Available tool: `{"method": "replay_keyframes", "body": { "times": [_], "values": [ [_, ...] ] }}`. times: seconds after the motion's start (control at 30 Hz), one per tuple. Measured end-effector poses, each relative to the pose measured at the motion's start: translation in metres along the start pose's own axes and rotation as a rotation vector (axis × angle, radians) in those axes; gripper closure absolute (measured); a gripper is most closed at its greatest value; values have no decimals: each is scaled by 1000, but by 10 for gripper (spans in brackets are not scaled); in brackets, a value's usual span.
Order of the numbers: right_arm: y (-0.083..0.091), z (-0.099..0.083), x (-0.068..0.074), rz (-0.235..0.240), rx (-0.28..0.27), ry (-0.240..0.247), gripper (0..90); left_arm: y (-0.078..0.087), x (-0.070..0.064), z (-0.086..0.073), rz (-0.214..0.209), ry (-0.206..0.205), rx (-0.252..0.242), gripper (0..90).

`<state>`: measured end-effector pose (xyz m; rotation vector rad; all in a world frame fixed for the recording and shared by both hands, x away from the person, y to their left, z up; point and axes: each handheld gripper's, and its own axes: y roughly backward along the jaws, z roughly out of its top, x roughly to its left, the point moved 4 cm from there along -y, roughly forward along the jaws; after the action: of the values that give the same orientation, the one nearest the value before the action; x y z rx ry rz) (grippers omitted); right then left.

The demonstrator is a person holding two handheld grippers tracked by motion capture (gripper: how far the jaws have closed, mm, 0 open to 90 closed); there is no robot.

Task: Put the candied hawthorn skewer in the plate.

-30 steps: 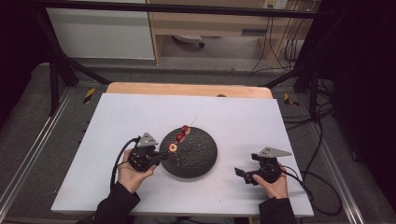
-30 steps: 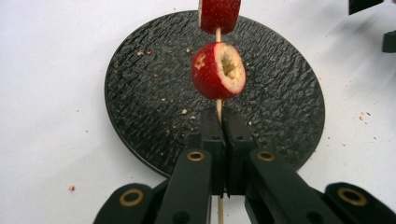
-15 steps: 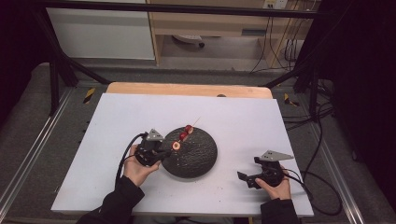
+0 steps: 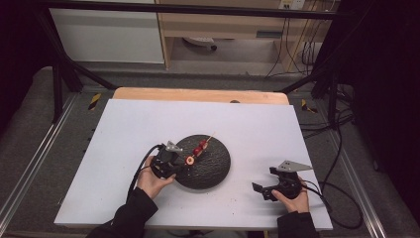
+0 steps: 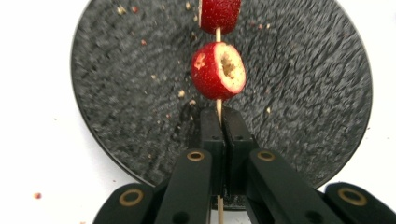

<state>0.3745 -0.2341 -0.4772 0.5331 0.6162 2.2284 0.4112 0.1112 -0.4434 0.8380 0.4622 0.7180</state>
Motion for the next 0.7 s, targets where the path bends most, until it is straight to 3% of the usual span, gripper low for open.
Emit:
{"method": "replay_keyframes", "body": {
  "times": [0.5, 0.7],
  "values": [
    [1, 0, -2, -2, -8, -6, 8, -11, -4, -2, 22, -1, 65, 882],
    [0, -1, -2, -4, -4, -11, 8, -12, -6, -1, 28, -11, 64, 881]
  ]
}}
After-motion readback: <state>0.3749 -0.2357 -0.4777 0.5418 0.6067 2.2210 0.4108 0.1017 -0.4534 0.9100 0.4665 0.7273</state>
